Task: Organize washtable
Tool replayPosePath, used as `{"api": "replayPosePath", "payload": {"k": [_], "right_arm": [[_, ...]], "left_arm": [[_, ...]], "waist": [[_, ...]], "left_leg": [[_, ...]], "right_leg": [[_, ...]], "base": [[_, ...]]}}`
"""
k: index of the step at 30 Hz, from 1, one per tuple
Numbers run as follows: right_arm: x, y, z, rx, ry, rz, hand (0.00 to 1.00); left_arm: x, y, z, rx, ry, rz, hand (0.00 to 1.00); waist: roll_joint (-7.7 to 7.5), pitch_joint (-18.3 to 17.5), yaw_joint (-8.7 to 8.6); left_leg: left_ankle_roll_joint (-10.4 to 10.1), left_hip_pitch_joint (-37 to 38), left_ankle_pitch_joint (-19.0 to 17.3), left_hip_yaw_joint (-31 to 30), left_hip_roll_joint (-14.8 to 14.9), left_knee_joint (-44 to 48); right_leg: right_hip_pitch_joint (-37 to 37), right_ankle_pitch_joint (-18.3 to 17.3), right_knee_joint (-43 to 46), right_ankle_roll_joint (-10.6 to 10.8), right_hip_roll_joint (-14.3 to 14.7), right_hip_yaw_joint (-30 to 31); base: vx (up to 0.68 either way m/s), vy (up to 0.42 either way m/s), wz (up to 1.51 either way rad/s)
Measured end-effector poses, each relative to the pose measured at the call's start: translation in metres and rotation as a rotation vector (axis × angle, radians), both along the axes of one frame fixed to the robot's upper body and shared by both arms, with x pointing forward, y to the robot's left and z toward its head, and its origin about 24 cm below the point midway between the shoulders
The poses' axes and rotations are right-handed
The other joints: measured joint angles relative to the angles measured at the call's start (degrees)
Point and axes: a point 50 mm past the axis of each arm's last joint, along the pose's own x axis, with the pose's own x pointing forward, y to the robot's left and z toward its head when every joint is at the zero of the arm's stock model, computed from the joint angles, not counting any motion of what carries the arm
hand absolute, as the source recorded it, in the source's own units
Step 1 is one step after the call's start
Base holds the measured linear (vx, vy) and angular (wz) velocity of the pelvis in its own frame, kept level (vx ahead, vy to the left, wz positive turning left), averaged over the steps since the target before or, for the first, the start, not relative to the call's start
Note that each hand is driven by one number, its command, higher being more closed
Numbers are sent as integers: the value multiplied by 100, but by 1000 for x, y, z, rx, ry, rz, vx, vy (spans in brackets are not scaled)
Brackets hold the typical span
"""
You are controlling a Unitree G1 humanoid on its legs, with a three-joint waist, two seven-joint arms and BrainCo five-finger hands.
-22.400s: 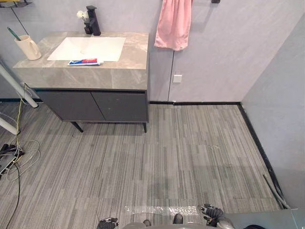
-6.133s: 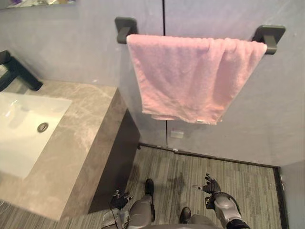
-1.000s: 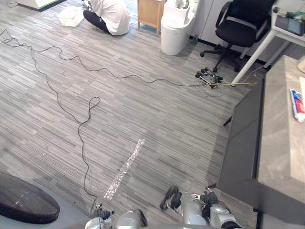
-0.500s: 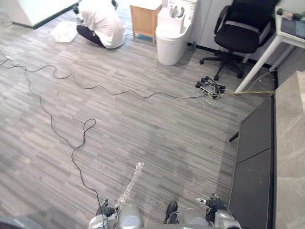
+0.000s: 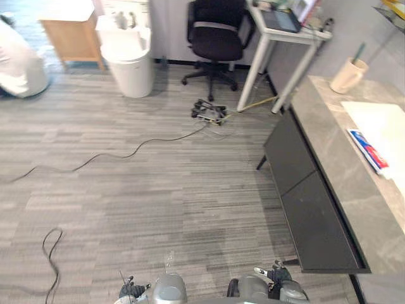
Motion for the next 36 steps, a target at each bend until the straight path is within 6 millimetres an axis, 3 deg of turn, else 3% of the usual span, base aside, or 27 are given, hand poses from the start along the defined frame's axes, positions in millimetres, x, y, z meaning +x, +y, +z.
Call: {"api": "replayPosePath", "payload": {"k": [1,3,6,7,8,10,12,14,15,17,21,23,25,27,31,33,35,36], "right_arm": [[2,-3,1,-7,-3,19,0],[9,-5,2,-30,-6,63,0],[17,-5,4,-41,-14,103,0],[14,-4,3,-36,-1,101,0],[17,-10,4,-49,-7,103,0],[18,-19,6,-57,-16,82,0],[15,-21,5,-52,-10,52,0],[8,-18,2,-38,7,30,0],[4,-18,1,-37,16,25,0],[1,-19,0,-37,24,17,0],[0,-18,-2,-28,49,-7,0],[-1,-19,-2,-30,51,-15,0],[0,-15,-2,-28,50,-21,0],[-1,-15,-3,-32,51,-26,0],[-2,-11,-2,-25,37,-28,0],[0,-11,-1,-27,25,-24,0],[2,-11,0,-29,19,-15,0],[2,-11,0,-31,19,-6,0]], "left_arm": [[-4,-2,-2,-9,22,-1,0],[-5,-5,-3,-14,35,-28,0],[-6,-6,-5,-13,61,-74,0],[-7,-4,-5,-10,75,-104,0],[-6,-13,-7,-37,72,-118,0],[-3,-24,-8,-54,67,-153,0],[3,-24,-7,-53,50,-163,0],[11,-24,-5,-48,25,-167,0],[16,-22,-2,-41,-2,-167,0],[21,-23,0,-36,-31,-169,0],[25,-21,2,-32,-53,-158,0],[24,-22,2,-33,-50,-156,0],[22,-20,1,-30,-44,-153,0],[23,-15,2,-20,-43,-146,0],[25,-16,2,-22,-49,-139,0],[24,-17,1,-26,-41,-151,0],[22,-15,1,-21,-24,-159,0],[15,-12,-1,-17,-5,-155,0]], "waist": [[70,-33,14],[177,-37,-24],[234,-40,-143],[126,-71,-148],[409,-70,-106],[579,-132,-244],[623,-155,-298],[628,-142,-255],[609,-117,-199],[602,-112,-111],[544,-78,-32],[543,-81,28],[485,-75,44],[374,-95,28],[331,-95,71],[392,-94,29],[371,-72,37],[297,-67,34]], "left_leg": [[-1,291,1,347,87,-203],[-14,566,8,627,224,-518],[-166,808,88,881,249,-915],[-290,1016,126,871,78,-1097],[-440,1172,97,758,218,-1229],[-577,1144,183,515,280,-1028],[-737,827,308,260,510,-119],[-832,399,688,-85,848,1221],[-837,-75,639,-223,1127,2441],[-760,-431,592,-218,1180,2769],[-656,-866,529,-411,818,1275],[-713,-877,610,-1335,296,-563],[-776,-803,1081,-1840,-25,-881],[-562,-628,1286,-1740,-182,-927],[-267,-455,726,-1189,-254,-283],[-117,-196,445,-985,-225,-260],[0,131,368,-641,-270,-529],[34,471,365,-392,-351,-760]], "right_leg": [[-14,-127,55,-225,-189,-922],[-63,-170,-330,-293,-85,-1730],[-378,169,-1436,-365,211,-2174],[-319,967,-1954,-964,255,-2075],[-311,881,-1768,-1091,413,-1975],[-311,488,-1594,-982,441,-1931],[-86,222,-1602,-906,499,-2043],[310,115,-1780,-895,675,-2049],[644,8,-1956,-847,869,-1941],[830,-6,-2102,-829,982,-1774],[1072,72,-2446,-707,1051,-1225],[1097,128,-2555,-615,1051,-736],[1137,172,-2612,-510,964,-389],[1189,298,-2740,-318,887,-138],[1405,383,-2753,-92,712,322],[1099,249,-1894,-13,614,408],[533,160,-699,57,260,93],[410,40,-173,-81,-77,-472]], "base": [[196,6,-99],[212,-38,-115],[222,-93,-82],[339,-136,-67],[339,-147,-53],[271,-139,-12],[246,-160,19],[196,-179,3],[162,-125,-22],[174,-67,-53],[138,45,-76],[149,167,-116],[220,234,-94],[286,278,-55],[224,284,-62],[123,260,-66],[36,161,-73],[42,120,-85]]}}
